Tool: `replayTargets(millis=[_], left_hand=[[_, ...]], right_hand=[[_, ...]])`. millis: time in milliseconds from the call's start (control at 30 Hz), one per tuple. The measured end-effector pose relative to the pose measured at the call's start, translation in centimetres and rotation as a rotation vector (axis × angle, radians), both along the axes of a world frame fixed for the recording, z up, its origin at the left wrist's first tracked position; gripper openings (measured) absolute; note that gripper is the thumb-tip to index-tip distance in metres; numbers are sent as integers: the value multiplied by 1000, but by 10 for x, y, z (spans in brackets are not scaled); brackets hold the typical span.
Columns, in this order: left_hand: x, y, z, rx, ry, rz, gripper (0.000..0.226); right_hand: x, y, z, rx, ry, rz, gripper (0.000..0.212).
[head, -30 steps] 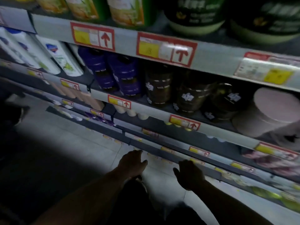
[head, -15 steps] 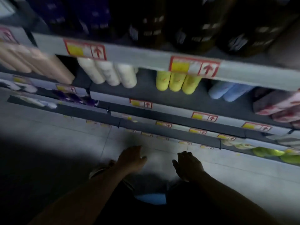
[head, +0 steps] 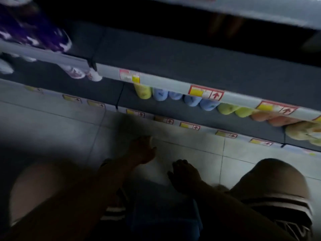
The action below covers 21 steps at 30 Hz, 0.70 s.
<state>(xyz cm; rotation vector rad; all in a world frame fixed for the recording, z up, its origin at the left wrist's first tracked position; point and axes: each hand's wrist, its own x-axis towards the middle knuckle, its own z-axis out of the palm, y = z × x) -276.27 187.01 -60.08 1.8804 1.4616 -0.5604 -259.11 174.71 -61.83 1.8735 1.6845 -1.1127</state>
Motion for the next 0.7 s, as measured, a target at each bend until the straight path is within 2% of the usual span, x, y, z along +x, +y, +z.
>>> replayTargets(millis=[133, 267, 400, 467, 600, 700], left_hand=[[-5, 0, -71, 8, 25, 7, 74], [-7, -12, -93, 42, 15, 16, 74], [-10, -26, -73, 90, -53, 57, 72], [-11, -31, -57, 120, -76, 15, 75], [-8, -33, -30, 228, -96, -26, 65], [-7, -46, -20, 232, -71, -71, 68]], right_hand=[[-2, 13, -59, 42, -85, -10, 56], [6, 16, -80, 129, -149, -11, 58], [7, 6, -56, 185, -206, -10, 59], [4, 3, -37, 191, -221, 6, 60], [-2, 9, -5, 250, -228, 4, 59], [-7, 3, 10, 239, -232, 3, 62]])
